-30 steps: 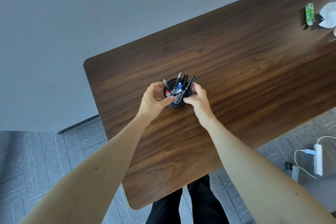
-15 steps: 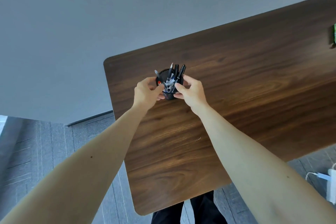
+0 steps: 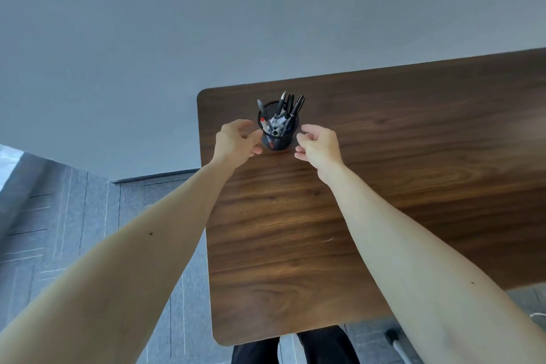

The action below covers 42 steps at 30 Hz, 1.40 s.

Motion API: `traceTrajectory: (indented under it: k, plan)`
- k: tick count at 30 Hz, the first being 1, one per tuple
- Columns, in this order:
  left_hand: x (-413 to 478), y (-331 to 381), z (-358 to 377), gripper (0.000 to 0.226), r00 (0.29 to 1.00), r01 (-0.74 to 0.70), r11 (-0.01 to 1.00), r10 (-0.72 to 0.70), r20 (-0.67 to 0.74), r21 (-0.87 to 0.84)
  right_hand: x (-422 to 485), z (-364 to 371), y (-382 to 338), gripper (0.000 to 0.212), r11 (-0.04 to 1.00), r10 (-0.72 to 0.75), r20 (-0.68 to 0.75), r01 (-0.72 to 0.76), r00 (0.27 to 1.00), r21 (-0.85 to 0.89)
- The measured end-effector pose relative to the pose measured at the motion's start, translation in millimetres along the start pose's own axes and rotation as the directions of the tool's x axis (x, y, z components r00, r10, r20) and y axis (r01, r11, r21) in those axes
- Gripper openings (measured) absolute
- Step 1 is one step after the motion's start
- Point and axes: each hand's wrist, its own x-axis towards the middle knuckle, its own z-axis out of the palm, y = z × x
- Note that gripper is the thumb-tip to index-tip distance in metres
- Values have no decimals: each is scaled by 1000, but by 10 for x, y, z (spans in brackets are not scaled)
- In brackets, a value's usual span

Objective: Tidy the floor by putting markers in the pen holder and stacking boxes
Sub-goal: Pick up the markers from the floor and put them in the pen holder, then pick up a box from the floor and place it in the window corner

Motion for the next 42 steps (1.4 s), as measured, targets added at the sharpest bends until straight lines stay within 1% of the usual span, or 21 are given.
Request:
traceTrajectory:
  k: [4, 7, 10, 12, 14, 18, 22, 25, 27, 30, 32, 34, 38, 40, 42]
  plan:
    - [-262, 6, -168, 35, 996, -1, 1000, 2, -84, 15, -176, -130, -138, 30, 989, -59, -38, 54, 998, -136]
    - [-605, 18, -325, 23, 984, 10, 1000, -10, -178, 0, -349, -110, -297, 27, 978, -110, 28, 114, 993, -173]
    - [-1076, -26, -549, 15, 952, 48, 999, -50, -301, -13, -600, 7, -448, 25, 963, -146, 145, 174, 979, -203]
    - [-1448, -81, -716, 13, 917, 90, 995, -98, -387, -40, -810, 113, -518, 24, 950, -167, 252, 225, 953, -218]
    - [-1869, -164, -880, 12, 872, 113, 991, -133, -471, -70, -1068, 251, -554, 25, 929, -191, 366, 288, 911, -234]
    - [-2750, -384, -1201, 9, 763, 145, 980, -200, -614, -139, -1632, 641, -597, 24, 867, -230, 560, 429, 796, -254]
    - [-3701, -685, -1538, 10, 618, 166, 960, -279, -735, -225, -2334, 1175, -583, 22, 810, -229, 713, 536, 662, -237]
    - [-4506, -955, -1730, 11, 487, 173, 946, -325, -811, -275, -2973, 1635, -468, 20, 745, -215, 827, 634, 519, -205]
    - [-5080, -1200, -1814, 12, 375, 174, 930, -367, -852, -324, -3473, 1944, -331, 18, 692, -194, 890, 700, 413, -175]
    - [-5955, -1664, -1885, 13, 195, 192, 897, -432, -880, -398, -4323, 2360, -84, 21, 616, -136, 959, 779, 247, -113]
    - [-6556, -1999, -1903, 14, 69, 213, 867, -473, -878, -451, -4932, 2615, 143, 24, 585, -85, 986, 808, 147, -70]
    - [-7182, -2327, -1906, 14, -39, 223, 837, -504, -863, -499, -5576, 2853, 419, 23, 540, -46, 998, 841, 51, -18]
    - [-8420, -2939, -1878, 14, -211, 209, 781, -551, -807, -588, -6907, 3224, 1017, 19, 471, 29, 991, 876, -131, 102]
    - [-9007, -3213, -1842, 14, -299, 185, 757, -564, -770, -627, -7555, 3344, 1313, 20, 465, 74, 975, 872, -211, 153]
    - [-9538, -3419, -1802, 13, -368, 158, 740, -571, -734, -654, -8155, 3446, 1588, 20, 460, 123, 952, 866, -281, 196]
